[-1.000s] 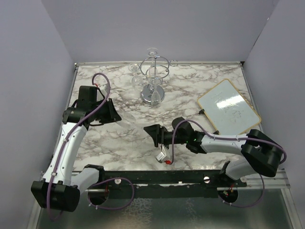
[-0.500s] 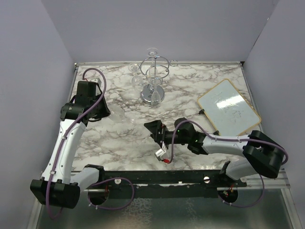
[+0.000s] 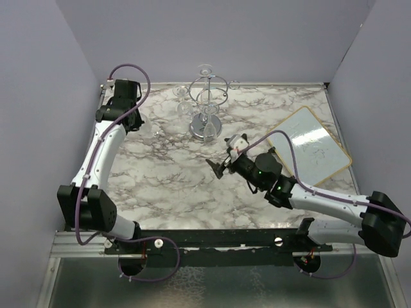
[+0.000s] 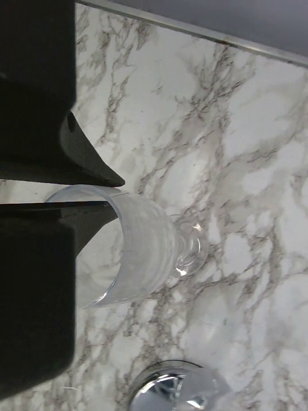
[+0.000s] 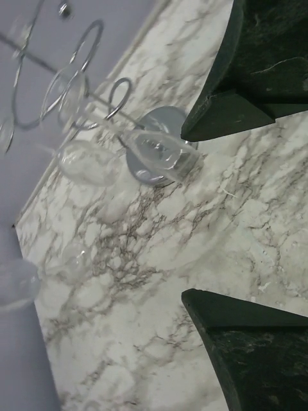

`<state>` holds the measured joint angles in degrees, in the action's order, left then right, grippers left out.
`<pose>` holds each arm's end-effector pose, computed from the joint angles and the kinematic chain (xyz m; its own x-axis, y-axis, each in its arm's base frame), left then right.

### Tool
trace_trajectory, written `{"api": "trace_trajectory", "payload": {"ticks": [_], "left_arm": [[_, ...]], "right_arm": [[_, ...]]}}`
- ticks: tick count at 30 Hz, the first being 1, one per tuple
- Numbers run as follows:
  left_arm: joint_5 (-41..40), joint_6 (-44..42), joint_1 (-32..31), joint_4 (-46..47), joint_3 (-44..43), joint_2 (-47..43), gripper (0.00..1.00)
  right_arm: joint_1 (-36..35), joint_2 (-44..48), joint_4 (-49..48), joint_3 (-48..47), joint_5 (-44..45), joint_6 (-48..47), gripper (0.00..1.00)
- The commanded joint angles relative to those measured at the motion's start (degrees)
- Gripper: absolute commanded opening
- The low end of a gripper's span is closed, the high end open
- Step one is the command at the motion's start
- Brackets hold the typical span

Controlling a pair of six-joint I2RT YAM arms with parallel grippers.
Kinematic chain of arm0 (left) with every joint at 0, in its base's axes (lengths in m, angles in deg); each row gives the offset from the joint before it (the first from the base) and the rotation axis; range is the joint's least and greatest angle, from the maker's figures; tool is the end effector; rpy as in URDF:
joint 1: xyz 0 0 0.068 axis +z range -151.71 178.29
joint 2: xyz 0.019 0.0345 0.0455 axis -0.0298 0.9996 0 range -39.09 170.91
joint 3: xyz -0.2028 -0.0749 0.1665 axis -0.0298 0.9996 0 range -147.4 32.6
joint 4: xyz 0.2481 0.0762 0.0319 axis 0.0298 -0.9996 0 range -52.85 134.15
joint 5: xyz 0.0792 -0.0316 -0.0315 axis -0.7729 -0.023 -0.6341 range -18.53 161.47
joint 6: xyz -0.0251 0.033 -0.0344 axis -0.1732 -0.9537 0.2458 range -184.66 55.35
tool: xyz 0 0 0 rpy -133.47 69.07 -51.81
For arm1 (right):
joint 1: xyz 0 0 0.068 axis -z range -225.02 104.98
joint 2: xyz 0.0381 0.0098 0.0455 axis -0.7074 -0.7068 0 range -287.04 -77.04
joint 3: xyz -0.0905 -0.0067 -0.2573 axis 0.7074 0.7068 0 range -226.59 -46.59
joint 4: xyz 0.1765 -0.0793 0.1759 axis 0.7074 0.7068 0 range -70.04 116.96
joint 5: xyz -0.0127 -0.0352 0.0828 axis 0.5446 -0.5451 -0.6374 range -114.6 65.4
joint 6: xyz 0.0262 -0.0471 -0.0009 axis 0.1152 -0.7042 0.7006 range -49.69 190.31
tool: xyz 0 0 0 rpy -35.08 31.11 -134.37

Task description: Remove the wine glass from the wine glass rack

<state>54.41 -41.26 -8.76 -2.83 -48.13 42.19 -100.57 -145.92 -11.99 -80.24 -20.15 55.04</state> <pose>0.2976 -0.0264 0.3525 -0.6405 -0.3033 -0.7055 -0.3634 0.9290 -0.0694 0.1543 0.2202 0.2612 0.1737 -0.2110 -0.9619 -0.7593 0.5933 -0.2673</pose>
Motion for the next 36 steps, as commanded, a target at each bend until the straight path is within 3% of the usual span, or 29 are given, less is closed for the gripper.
{"api": "trace_trajectory", "payload": {"ticks": [1,6,13,18,25,28,32,36], "left_arm": [[-3.8,-0.3,4.2,5.9,-7.6,6.7,0.0],[-2.5,-1.9,8.8,5.9,-14.4,14.5,0.0],[1.0,-3.3,14.3,3.0,-21.1,23.3,0.0],[-0.3,-4.4,16.1,2.0,-23.3,25.6,0.0],[-0.5,-5.1,17.1,-0.5,-26.1,29.4,0.06],[-0.4,-5.2,17.2,-1.2,-26.9,30.1,0.11],[-0.4,-5.7,17.2,-1.2,-27.2,30.0,0.3],[-0.7,-6.2,17.2,-1.6,-27.6,29.3,0.37]], "right_arm": [[2.1,5.5,19.0,-5.6,17.8,25.2,0.99],[10.3,11.0,32.9,-8.7,9.7,29.5,0.99],[22.2,10.2,41.5,-12.8,-1.2,31.3,0.99],[26.2,7.2,42.4,-14.8,-8.0,32.0,0.99],[27.3,6.8,42.3,-15.4,-9.9,32.5,0.99],[27.3,7.8,42.5,-15.2,-9.3,32.4,0.99],[27.3,8.8,42.9,-15.2,-9.0,32.3,0.99],[27.3,9.8,43.6,-16.0,-9.0,32.1,0.99]]}}
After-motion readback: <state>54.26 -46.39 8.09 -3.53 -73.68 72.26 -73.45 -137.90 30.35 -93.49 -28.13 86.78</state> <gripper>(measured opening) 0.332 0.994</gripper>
